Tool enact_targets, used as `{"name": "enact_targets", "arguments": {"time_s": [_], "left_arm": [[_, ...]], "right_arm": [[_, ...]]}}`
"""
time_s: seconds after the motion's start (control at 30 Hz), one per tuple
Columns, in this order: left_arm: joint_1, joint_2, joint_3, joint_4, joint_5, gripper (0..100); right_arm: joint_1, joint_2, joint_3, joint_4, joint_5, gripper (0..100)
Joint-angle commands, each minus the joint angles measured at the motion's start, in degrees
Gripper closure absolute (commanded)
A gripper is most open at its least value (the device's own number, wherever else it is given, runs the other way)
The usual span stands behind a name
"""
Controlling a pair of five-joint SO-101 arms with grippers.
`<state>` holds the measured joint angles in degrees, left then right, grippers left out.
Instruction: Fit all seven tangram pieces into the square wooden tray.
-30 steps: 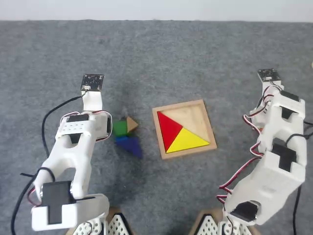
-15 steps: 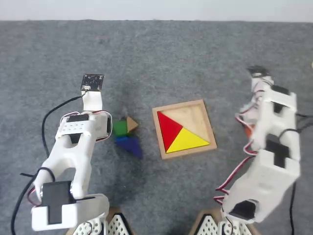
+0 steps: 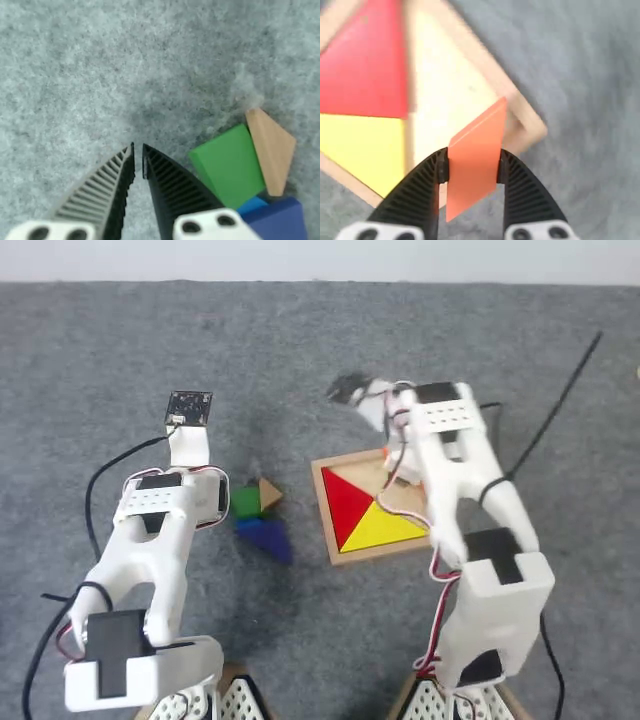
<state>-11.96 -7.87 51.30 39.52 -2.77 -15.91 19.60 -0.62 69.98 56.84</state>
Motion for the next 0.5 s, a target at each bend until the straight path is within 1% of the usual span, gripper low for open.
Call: {"name": "enact_targets", "arguments": {"time_s": [0.0,0.1,0.23,0.47], "left_arm": [[0.44,-0.18,-0.4,-1.32,-0.7,97],[0.7,-0.18,-0.48,-1.32,-0.7,97],[2.29,-0.18,-0.31,-1.23,-0.7,97],[2.2,-0.18,-0.31,-1.23,-0.7,97]], "right_arm": [[-2.51,-1.45,-3.16,-0.04,7.74,99.1],[-3.3,-0.13,-3.16,-1.89,10.29,99.1],[-4.09,2.42,-3.16,-5.58,10.55,99.1],[-7.87,4.97,-3.16,-7.78,13.01,99.0]]}}
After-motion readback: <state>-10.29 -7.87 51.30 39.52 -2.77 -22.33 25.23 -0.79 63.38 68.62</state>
